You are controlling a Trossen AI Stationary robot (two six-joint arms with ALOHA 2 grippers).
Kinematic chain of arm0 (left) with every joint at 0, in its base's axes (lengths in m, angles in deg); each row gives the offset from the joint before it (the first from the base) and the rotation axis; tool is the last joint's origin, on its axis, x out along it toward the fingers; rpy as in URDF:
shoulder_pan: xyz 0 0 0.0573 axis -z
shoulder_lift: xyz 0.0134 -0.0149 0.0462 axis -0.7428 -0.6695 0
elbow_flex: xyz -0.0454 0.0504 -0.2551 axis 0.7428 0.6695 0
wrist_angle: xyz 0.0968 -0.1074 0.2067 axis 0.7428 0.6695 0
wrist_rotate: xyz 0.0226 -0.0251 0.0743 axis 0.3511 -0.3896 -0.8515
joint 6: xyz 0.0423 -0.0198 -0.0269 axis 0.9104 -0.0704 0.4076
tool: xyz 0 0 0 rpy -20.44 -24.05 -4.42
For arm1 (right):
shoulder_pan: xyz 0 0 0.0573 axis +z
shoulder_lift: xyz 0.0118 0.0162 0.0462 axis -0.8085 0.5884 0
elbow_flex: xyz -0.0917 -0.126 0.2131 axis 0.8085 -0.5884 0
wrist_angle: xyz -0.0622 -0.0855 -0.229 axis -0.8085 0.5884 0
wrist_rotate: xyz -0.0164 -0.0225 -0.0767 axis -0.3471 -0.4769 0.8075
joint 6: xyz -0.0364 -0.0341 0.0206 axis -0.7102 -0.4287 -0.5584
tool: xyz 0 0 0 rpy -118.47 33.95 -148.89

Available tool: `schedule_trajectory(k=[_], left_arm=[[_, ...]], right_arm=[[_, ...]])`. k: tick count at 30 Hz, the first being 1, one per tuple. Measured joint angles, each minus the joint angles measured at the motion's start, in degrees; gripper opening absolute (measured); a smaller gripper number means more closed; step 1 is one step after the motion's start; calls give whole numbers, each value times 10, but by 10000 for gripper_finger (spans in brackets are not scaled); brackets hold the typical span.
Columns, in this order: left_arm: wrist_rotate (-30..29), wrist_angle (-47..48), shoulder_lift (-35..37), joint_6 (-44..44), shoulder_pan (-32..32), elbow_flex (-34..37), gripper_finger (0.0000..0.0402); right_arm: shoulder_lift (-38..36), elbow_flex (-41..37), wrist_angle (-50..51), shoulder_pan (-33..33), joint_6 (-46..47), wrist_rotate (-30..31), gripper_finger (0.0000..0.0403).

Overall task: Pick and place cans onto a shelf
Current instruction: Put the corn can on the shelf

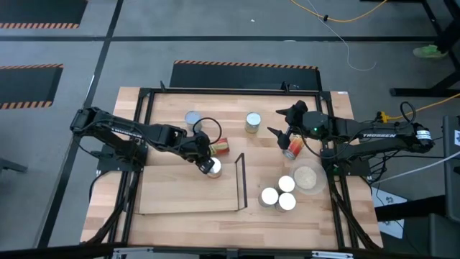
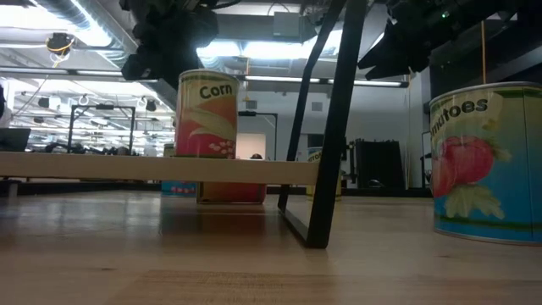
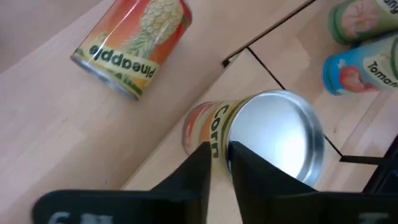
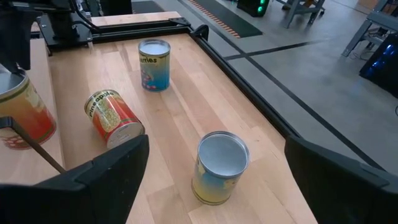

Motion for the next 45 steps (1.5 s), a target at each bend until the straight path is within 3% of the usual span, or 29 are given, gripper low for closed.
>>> schedule_trajectory(k=[6,23,34,45], left_arm=[[-2,-15,0,12,0,1,4],[-17,-72,-3,7,0,1,2],[-15,-104,-54,19,11,0,2],[-24,-103,-32,21,11,0,3]], right_arm=[[0,0,0,0,0,0,379],[0,0,0,0,0,0,379],[1,0,-2,0,0,0,379],[22,1,-6,0,0,0,379]])
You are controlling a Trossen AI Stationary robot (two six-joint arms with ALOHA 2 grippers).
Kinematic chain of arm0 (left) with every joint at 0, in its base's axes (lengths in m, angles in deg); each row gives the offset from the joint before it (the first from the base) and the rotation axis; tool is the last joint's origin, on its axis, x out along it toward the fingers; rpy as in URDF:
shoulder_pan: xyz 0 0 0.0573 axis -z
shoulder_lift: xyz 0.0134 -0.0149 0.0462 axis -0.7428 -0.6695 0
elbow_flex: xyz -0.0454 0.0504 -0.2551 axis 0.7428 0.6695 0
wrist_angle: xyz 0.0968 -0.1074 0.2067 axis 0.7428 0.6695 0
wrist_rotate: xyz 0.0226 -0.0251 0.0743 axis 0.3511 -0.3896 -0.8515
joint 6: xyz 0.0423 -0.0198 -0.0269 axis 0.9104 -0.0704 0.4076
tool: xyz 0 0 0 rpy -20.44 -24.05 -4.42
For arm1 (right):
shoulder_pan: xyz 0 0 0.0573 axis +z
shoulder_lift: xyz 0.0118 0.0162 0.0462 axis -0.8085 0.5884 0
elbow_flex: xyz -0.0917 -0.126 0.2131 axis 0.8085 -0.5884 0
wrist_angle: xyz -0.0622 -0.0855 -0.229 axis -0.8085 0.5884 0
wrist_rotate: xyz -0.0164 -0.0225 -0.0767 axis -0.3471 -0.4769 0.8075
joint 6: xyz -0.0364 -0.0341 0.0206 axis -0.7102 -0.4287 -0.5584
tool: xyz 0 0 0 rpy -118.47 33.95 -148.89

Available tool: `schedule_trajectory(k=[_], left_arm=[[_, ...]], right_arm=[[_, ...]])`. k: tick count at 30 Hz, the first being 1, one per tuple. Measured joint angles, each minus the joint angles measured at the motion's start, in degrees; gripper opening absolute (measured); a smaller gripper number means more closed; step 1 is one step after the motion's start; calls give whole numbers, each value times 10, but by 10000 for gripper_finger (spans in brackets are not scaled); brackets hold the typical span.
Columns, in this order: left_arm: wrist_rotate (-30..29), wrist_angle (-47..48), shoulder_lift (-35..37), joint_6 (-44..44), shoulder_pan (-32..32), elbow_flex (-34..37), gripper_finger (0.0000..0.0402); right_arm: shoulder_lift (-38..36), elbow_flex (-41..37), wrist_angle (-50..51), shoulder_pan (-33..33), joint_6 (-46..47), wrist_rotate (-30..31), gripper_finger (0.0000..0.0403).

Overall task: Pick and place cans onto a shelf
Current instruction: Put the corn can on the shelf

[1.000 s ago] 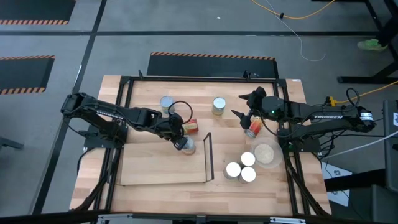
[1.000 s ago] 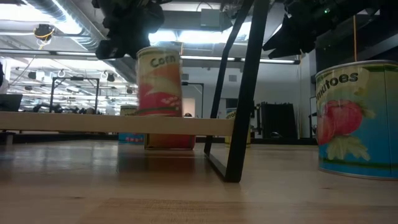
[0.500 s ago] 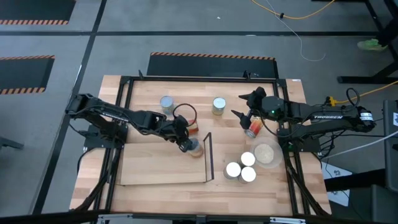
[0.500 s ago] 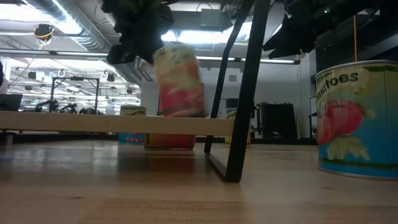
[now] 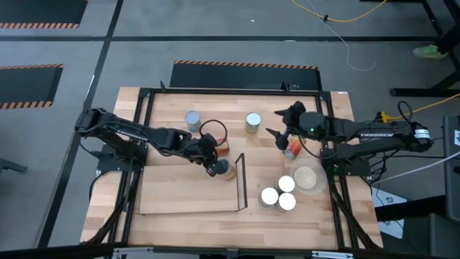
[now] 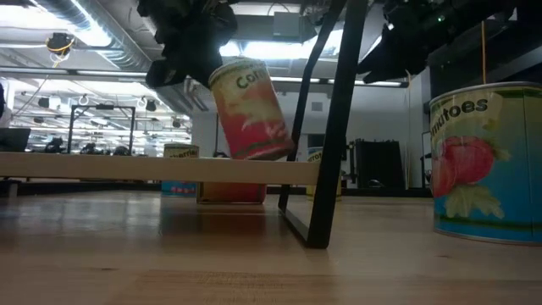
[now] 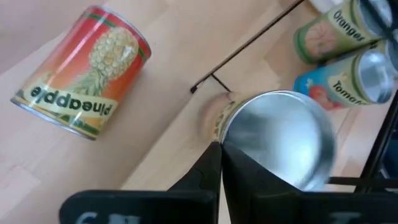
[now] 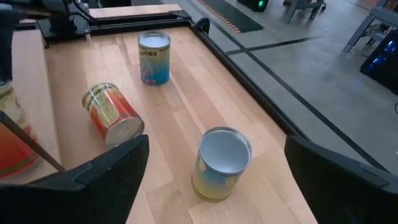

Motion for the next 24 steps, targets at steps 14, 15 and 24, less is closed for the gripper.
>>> schedule_trajectory(k=[14,15,24], left_arm=[[15,-1,11,1,0,0,8],[15,-1,11,1,0,0,6],[35,1,11,1,0,0,14]], right_arm=[[11,0,-1,0,-2,0,379],[11,0,-1,0,-2,0,379],[11,0,-3,0,-2,0,379]])
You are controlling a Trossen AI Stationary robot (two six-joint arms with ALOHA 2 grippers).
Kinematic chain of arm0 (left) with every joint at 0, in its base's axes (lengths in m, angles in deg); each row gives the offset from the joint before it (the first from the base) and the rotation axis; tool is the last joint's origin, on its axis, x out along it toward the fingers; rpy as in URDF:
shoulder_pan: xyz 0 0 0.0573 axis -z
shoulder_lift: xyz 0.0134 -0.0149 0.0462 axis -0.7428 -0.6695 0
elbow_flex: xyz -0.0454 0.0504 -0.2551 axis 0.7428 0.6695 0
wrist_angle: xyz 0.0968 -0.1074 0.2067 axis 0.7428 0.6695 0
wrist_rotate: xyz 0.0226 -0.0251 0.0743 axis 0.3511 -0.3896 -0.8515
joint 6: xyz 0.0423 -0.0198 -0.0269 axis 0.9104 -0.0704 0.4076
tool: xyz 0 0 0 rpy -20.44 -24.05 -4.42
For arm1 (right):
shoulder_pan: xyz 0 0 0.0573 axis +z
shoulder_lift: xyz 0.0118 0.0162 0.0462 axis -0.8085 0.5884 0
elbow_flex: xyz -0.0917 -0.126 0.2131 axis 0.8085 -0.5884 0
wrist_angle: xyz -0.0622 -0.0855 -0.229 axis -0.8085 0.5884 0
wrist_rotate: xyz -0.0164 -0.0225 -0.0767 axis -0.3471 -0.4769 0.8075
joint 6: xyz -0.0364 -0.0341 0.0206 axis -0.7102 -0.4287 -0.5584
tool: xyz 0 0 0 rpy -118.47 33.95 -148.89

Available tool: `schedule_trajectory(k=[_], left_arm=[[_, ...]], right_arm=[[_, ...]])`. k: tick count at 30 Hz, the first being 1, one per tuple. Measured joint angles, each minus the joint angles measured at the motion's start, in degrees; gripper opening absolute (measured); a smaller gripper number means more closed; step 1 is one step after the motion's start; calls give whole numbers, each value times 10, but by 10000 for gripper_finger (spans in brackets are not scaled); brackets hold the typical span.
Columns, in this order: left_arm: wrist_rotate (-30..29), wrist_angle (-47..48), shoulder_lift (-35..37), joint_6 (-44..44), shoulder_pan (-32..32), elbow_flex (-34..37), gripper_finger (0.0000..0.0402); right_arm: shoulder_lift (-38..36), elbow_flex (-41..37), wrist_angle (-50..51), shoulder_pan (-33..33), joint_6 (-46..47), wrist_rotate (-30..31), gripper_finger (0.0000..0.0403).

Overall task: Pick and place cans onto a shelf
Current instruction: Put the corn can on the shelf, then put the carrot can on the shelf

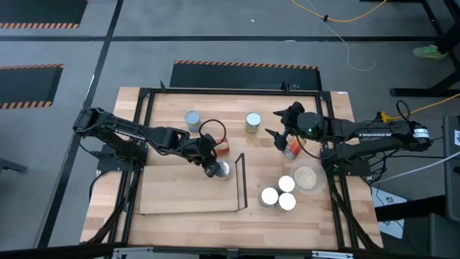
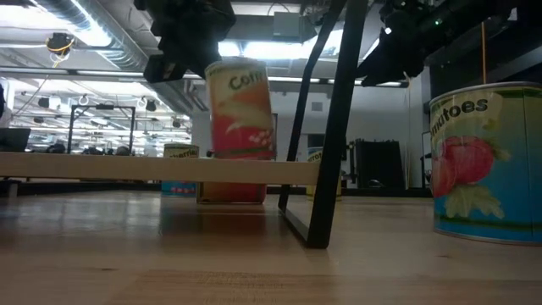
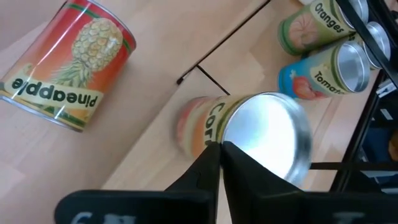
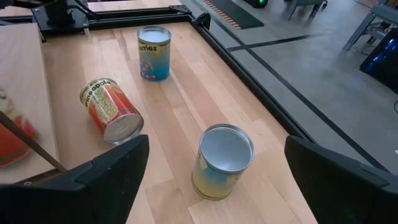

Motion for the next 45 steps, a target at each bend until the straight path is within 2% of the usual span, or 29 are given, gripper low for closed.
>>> schedule_trajectory(k=[18,22,26,31,35,39,41,45], left_arm=[[-10,0,0,4,-2,0,55],[-9,-1,9,34,-12,0,53],[-11,-4,23,73,-25,0,50],[-13,-14,34,116,-45,0,55],[-13,-20,34,148,-58,0,52],[-13,-18,32,165,-66,0,50],[-13,-19,32,166,-67,0,51],[-14,-18,32,166,-66,0,55]], right_arm=[[0,0,0,0,0,0,379],[0,-1,-6,0,5,6,379],[-1,-1,-49,-1,32,50,379],[-1,-1,-103,-44,35,54,379],[-1,-1,-101,-104,74,30,379],[20,-1,-98,-164,112,-52,379],[40,-1,-99,-183,125,-86,379],[93,-1,-98,-200,139,-107,379]])
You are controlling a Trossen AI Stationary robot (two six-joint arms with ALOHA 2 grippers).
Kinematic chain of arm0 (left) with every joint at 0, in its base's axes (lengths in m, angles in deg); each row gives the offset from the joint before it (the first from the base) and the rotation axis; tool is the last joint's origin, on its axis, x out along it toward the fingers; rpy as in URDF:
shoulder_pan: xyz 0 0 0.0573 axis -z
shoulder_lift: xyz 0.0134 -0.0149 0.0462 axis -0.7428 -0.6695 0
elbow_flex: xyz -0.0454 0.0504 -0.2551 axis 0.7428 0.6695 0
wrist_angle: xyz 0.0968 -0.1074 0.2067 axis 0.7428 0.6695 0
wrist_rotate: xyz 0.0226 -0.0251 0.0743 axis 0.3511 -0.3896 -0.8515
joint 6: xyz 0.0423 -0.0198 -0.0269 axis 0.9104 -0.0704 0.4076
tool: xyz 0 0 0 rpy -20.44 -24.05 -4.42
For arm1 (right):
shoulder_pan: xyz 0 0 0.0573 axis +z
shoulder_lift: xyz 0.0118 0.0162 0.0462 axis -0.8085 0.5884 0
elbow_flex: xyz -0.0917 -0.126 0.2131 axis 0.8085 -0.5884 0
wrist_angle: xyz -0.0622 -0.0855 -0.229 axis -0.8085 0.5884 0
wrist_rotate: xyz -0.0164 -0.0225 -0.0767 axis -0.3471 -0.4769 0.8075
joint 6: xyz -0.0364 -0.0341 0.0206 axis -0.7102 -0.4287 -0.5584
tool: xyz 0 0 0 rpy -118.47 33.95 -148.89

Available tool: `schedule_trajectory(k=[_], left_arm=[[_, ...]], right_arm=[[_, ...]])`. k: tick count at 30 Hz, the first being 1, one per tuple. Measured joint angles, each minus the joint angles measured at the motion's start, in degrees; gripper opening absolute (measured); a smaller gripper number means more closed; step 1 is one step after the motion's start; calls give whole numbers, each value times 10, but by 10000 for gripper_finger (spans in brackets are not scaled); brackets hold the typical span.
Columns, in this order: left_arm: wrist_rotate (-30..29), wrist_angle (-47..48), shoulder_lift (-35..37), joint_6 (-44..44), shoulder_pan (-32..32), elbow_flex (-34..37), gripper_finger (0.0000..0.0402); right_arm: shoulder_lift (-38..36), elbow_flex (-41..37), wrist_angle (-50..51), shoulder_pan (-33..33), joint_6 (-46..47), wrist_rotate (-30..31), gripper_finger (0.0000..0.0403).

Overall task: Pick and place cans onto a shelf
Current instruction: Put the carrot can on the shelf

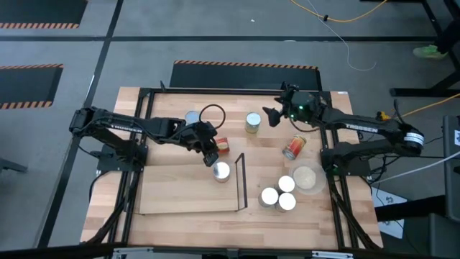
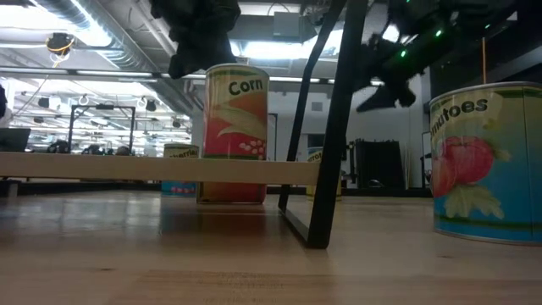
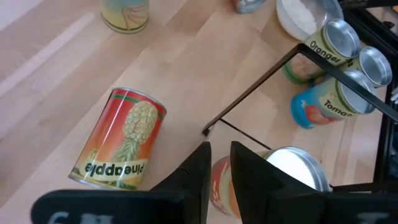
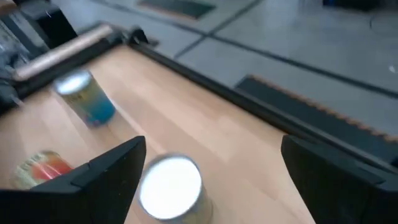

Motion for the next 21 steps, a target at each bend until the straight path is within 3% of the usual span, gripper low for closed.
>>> schedule_trajectory(k=[9,21], left_arm=[[-2,0,0,0,0,0,51],[-2,0,0,0,0,0,50]], right_arm=[[90,0,-10,-13,1,-19,379],[154,0,-43,-19,1,-33,371]])
